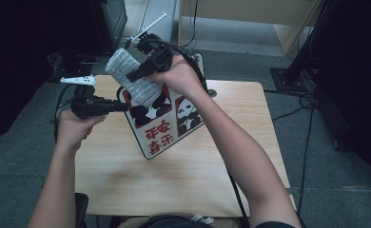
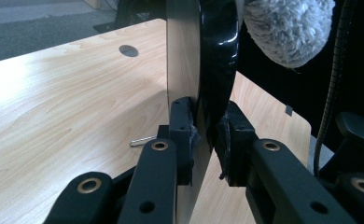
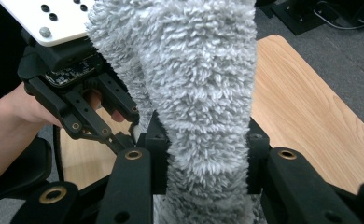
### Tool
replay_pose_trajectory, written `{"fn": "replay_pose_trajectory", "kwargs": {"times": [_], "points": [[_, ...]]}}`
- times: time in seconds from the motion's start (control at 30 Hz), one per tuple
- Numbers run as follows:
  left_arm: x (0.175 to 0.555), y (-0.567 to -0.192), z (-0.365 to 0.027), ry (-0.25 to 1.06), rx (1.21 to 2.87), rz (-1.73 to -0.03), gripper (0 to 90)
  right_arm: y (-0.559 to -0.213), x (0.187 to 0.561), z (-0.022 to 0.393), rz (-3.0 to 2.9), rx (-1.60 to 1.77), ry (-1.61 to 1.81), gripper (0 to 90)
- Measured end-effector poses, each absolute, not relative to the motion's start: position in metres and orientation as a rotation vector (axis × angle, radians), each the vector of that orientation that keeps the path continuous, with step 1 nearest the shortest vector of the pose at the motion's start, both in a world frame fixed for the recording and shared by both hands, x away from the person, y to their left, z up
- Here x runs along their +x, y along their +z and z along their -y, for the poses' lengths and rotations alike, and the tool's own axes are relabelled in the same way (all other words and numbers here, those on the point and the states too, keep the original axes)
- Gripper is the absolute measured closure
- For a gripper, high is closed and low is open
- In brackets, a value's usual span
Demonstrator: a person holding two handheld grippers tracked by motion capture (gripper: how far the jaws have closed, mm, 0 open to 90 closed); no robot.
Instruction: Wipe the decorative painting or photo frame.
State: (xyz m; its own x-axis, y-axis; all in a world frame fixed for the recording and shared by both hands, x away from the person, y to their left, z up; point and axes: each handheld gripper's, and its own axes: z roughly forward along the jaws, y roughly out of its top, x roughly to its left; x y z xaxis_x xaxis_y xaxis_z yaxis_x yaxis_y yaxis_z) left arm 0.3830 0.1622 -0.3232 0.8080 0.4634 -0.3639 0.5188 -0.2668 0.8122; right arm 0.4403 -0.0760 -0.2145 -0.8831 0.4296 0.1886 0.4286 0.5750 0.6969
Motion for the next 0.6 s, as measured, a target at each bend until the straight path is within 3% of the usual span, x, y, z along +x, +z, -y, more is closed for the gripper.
{"fn": "replay_pose_trajectory", "kwargs": {"times": [0.6], "points": [[0.384, -0.324, -0.163, -0.072, 1.903, -0.736, 77.8, -0.215, 0.45, 0.094, -2.769, 0.822, 1.237, 65.2]]}}
